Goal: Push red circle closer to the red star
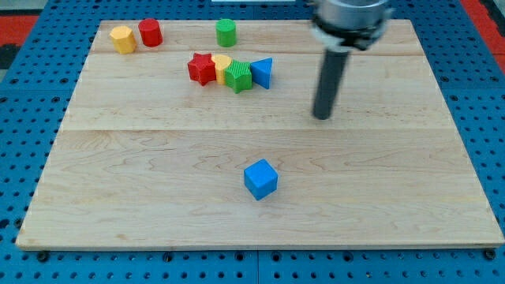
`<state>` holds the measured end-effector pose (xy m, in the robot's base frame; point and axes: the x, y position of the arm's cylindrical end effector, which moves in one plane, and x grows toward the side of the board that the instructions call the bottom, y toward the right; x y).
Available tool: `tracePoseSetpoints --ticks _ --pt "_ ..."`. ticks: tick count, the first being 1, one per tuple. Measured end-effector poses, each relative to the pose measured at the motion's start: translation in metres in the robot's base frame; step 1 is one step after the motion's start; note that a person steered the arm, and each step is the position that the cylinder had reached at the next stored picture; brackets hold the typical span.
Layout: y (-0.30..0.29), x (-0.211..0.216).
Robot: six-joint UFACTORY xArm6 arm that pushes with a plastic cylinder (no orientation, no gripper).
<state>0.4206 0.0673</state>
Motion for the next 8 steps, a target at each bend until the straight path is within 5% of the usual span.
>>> tracePoseSetpoints --ticks 1,3,6,8 --pt "-0.101 0.010" --pt "-0.248 -0.044" --pt "-0.264 -0.047" --pt "-0.269 -0.096"
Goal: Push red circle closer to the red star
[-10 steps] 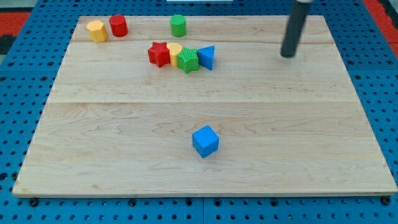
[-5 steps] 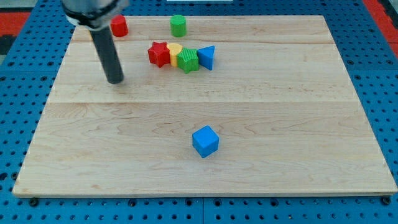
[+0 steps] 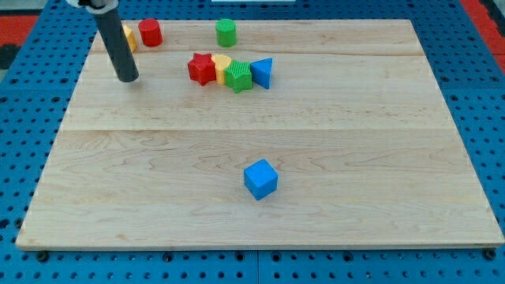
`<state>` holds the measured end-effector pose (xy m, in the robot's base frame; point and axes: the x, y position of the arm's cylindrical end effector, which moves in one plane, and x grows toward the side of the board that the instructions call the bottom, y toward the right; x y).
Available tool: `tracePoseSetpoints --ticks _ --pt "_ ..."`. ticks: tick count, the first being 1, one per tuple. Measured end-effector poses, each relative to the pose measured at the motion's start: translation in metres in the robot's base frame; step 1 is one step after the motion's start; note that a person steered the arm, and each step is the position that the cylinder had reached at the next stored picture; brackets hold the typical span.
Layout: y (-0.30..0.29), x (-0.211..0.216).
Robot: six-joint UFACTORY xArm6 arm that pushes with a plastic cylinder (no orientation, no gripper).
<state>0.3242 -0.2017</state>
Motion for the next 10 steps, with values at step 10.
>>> tracePoseSetpoints --ticks 10 --pt "0.050 -0.053"
